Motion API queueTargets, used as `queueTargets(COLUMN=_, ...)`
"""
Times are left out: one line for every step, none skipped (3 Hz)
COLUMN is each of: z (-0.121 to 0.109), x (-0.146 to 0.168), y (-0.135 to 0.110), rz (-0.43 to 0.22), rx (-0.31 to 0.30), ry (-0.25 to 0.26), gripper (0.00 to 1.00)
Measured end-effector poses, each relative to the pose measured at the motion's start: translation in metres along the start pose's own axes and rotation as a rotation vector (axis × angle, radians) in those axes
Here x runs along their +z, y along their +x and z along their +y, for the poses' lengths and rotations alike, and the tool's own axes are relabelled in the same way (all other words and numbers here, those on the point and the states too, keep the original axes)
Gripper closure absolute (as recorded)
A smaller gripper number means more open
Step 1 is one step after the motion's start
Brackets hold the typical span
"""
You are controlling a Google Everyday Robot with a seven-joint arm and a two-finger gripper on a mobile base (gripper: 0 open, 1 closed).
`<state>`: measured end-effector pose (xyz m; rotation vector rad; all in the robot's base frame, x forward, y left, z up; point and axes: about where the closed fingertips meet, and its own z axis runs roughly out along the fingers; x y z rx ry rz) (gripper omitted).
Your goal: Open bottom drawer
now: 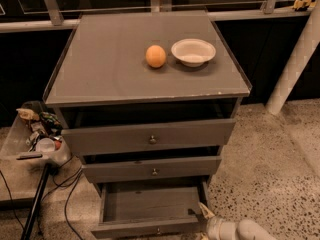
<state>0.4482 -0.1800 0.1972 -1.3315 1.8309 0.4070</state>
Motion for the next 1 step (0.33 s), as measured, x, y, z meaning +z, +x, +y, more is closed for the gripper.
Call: queueTargets(z=0.0, x=0.0, y=0.0, rz=0.0, rx=0.0, ry=0.0, gripper=0.0)
